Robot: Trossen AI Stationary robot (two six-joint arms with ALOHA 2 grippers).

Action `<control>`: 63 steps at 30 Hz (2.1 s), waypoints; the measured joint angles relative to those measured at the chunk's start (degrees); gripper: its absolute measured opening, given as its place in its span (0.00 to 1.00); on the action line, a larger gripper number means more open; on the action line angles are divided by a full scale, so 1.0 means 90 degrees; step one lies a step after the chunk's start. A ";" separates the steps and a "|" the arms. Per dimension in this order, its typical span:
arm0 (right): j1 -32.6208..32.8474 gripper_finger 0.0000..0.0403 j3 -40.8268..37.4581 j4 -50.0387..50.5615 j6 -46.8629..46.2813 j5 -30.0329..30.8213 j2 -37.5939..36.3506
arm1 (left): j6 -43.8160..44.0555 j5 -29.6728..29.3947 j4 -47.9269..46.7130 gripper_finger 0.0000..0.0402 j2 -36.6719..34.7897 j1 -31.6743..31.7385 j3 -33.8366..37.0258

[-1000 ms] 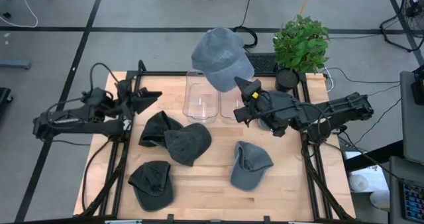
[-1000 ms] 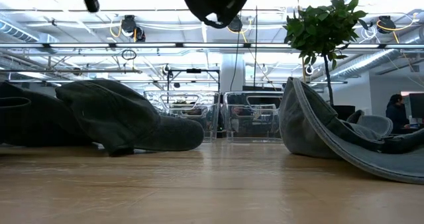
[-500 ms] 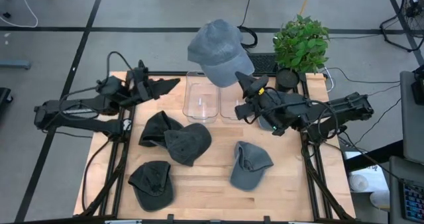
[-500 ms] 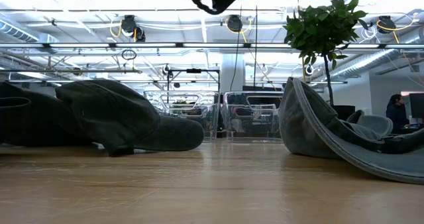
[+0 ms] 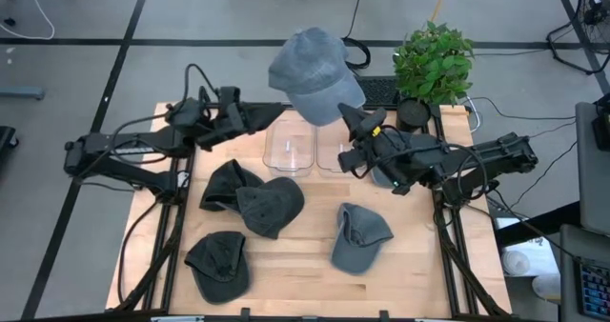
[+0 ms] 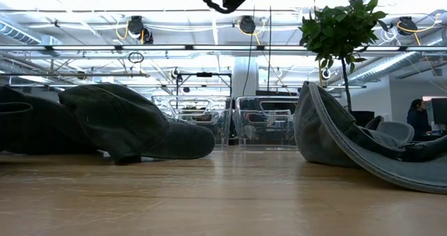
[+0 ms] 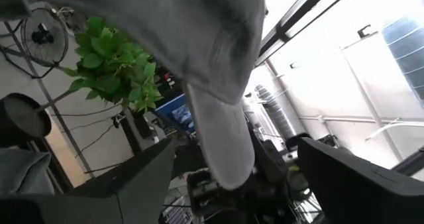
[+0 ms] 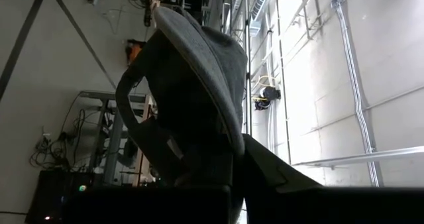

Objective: Pick & Place hat
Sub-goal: Put the bottom gray cap into the left transparent bin

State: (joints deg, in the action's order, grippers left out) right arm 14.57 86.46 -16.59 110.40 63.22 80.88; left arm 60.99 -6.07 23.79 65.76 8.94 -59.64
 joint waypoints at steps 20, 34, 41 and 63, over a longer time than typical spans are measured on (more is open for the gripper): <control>-0.0002 0.00 0.0000 -0.0325 0.0123 -0.0034 -0.0073 | 0.0447 0.0238 0.0981 0.83 0.1235 0.0022 -0.0718; 0.0000 0.00 0.0000 -0.0322 0.0090 -0.0051 -0.0078 | 0.0625 0.0331 0.1061 0.63 0.1354 0.0060 -0.0701; 0.0010 0.00 0.0000 -0.0283 0.0023 -0.0047 -0.0078 | 0.0442 0.0340 0.1096 0.30 0.1354 0.0158 -0.0701; 0.0197 0.09 0.0004 -0.0119 -0.1259 0.0125 -0.0085 | -0.0897 0.0843 0.2017 0.02 0.1233 0.0162 -0.0689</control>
State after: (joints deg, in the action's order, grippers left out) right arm 16.34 86.49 -17.66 99.07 64.35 80.12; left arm 52.91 1.52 41.95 76.86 10.41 -65.84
